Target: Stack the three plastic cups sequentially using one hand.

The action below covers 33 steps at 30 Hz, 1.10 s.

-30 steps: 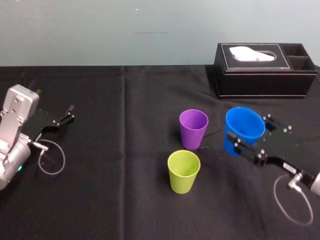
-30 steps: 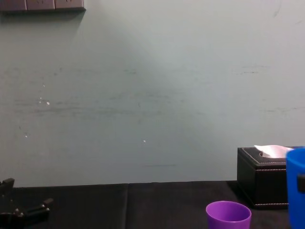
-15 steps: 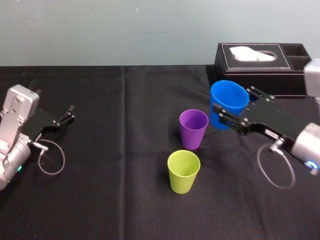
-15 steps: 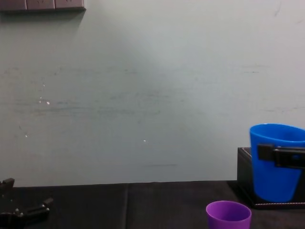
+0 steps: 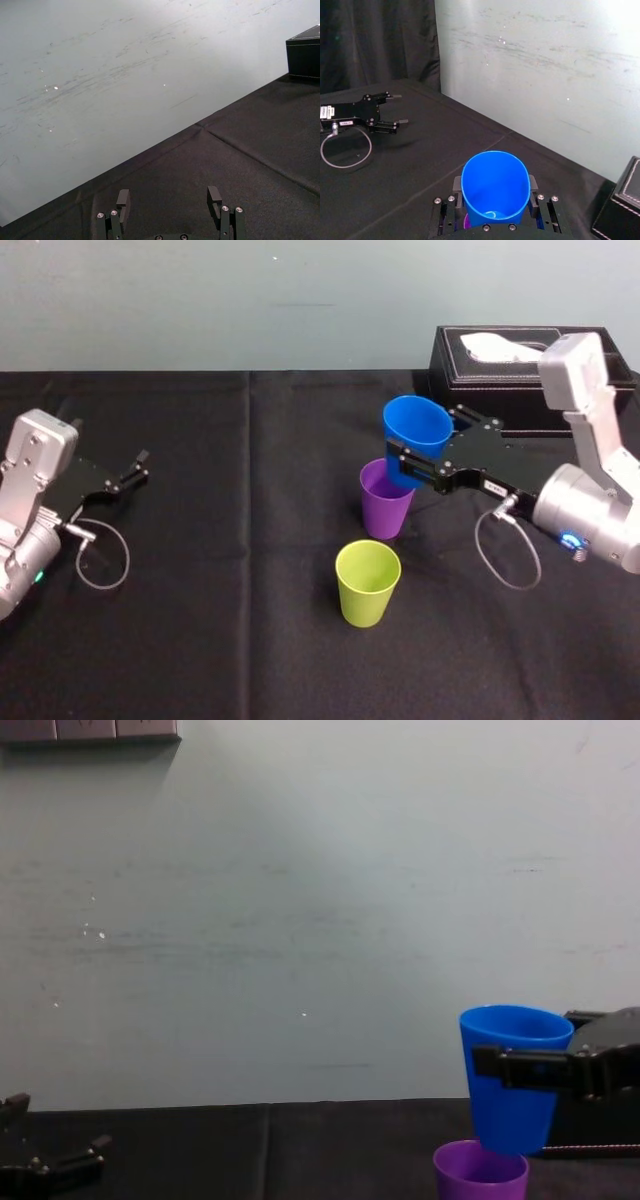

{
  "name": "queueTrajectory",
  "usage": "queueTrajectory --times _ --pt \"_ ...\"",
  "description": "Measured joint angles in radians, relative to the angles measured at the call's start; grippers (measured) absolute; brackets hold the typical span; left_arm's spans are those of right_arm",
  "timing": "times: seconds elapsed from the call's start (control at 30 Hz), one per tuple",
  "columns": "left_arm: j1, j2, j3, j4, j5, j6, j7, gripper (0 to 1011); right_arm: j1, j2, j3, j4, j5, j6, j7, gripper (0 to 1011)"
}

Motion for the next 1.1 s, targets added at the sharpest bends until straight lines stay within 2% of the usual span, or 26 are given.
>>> queueTrajectory --times 0.13,0.47,1.1 --pt "0.0 0.0 0.0 0.0 0.0 0.0 0.0 1011 0.02 -0.018 -0.02 0.042 0.005 -0.014 0.011 724" --pt "0.0 0.0 0.0 0.0 0.0 0.0 0.0 1011 0.047 -0.032 -0.052 0.072 -0.004 -0.026 0.014 724" --pt "0.0 0.0 0.0 0.0 0.0 0.0 0.0 1011 0.07 -0.057 -0.074 0.121 -0.034 -0.036 0.003 724"
